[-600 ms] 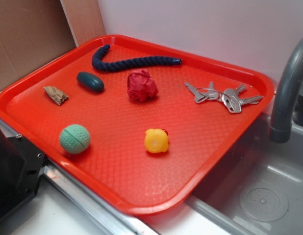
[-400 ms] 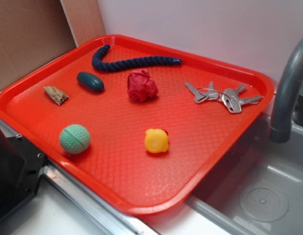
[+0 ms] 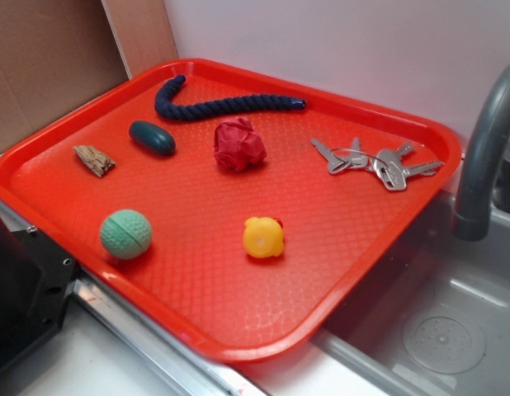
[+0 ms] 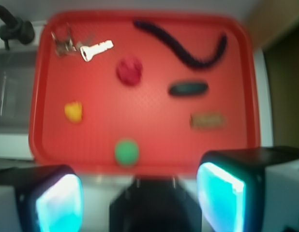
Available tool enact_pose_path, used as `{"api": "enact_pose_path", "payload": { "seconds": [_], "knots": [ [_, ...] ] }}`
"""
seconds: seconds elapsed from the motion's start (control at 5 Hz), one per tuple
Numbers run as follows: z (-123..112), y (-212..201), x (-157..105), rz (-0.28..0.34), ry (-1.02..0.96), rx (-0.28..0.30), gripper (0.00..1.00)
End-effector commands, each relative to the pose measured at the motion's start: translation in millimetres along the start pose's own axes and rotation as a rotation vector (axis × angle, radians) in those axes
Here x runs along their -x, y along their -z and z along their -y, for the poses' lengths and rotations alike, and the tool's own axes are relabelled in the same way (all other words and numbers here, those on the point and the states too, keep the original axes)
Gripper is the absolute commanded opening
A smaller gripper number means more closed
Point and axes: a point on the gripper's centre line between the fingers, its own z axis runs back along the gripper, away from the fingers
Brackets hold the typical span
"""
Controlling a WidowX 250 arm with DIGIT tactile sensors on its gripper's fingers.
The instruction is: Grab the silver keys.
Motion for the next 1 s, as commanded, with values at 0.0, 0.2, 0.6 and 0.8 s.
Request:
{"api": "enact_pose_path", "payload": {
  "seconds": [0.0, 0.2, 0.6, 0.8],
  "knots": [
    [27.9, 46.7, -43.7, 0.156, 0.318, 0.058, 1.0],
    [38.7, 77.6, -57.2, 0.185, 0.46, 0.037, 1.0],
    [50.0, 98.9, -82.1, 0.194, 0.557, -0.054, 1.0],
    [50.0, 98.9, -82.1, 0.194, 0.557, -0.054, 1.0]
  ]
}}
